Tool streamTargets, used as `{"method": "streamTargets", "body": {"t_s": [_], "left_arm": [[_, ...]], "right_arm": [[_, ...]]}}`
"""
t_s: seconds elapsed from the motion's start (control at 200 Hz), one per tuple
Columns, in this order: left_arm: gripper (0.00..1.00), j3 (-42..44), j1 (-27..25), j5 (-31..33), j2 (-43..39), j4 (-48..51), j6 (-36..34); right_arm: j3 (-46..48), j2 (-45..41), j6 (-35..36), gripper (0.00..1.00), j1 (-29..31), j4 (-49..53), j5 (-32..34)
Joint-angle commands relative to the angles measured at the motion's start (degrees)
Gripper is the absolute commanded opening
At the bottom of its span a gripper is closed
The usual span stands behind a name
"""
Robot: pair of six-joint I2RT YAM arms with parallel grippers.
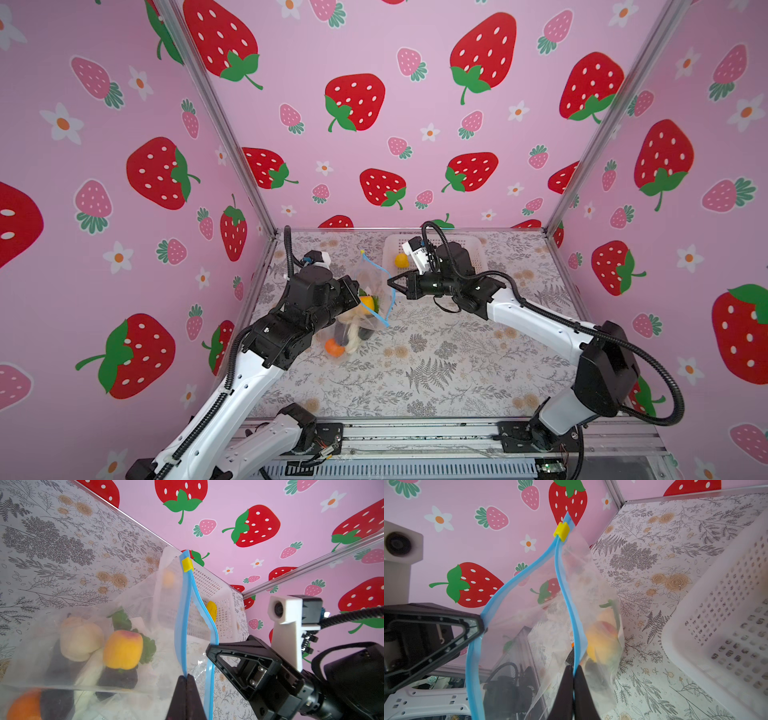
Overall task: Place the food in the zip-top bag and seal the zipper
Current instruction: 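Lift the bag upright with the left gripper while the right gripper moves toward the basket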
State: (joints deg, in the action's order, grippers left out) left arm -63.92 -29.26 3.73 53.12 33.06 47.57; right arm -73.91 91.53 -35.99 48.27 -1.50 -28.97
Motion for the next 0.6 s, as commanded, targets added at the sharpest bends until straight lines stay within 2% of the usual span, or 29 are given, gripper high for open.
{"method": "streamTargets", "body": {"t_s": [0.0,0.42,0.595], "left_arm": [[0.0,-2.69,0.1,1.94,-1.43,2.66,-1.03],[0.0,-5.93,0.81,3.44,-4.07,5.68,-2.19],[0.0,-7.37,0.81,1.53,-3.53,6.81,-2.12]], "right_arm": [[-3.72,-1.92,1.82,0.06,0.41,2.66,0.76],[-9.25,-1.89,2.5,0.06,1.18,6.27,1.5],[-11.39,-1.59,2.24,0.06,1.18,8.48,2.08]]}}
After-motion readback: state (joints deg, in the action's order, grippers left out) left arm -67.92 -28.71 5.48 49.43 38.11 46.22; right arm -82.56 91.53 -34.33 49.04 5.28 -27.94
